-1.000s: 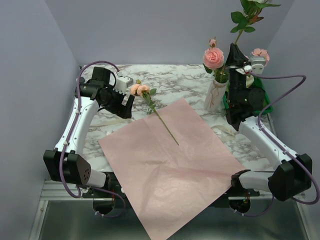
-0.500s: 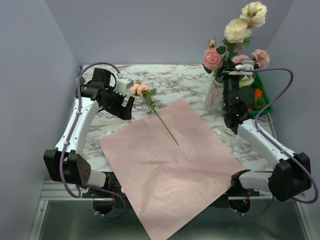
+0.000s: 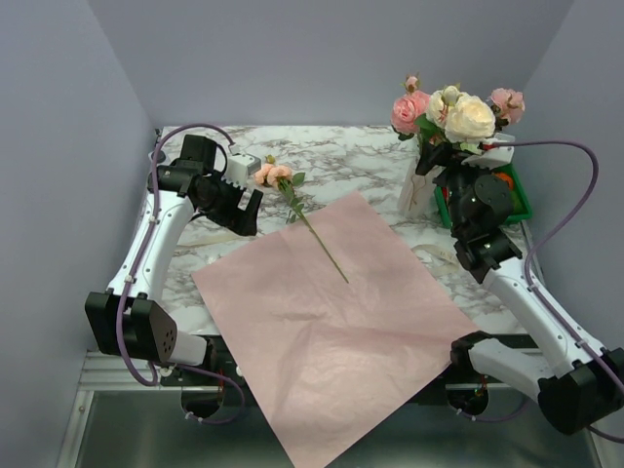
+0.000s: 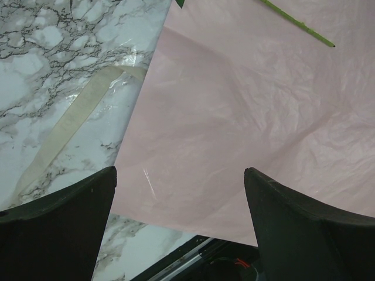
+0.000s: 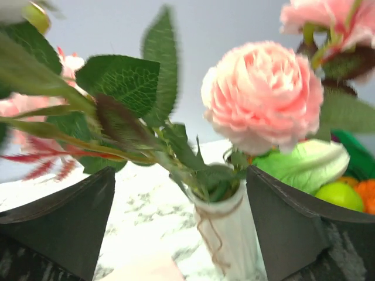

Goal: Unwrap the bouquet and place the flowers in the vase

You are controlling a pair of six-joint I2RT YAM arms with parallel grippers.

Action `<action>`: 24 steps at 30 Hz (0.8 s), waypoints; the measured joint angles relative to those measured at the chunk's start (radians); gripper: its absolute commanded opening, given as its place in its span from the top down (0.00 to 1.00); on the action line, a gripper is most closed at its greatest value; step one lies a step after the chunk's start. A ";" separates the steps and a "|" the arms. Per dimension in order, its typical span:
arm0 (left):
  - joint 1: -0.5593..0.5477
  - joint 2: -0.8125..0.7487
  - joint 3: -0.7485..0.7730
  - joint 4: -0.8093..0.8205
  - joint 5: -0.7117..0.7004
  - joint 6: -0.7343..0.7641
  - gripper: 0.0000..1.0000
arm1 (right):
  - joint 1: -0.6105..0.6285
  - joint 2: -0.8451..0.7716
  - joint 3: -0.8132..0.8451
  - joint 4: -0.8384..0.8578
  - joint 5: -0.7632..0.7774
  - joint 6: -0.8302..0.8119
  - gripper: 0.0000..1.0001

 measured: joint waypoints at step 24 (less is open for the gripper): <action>0.004 0.016 0.035 -0.001 0.022 -0.020 0.01 | 0.000 -0.295 -0.195 -0.356 -0.316 0.274 0.76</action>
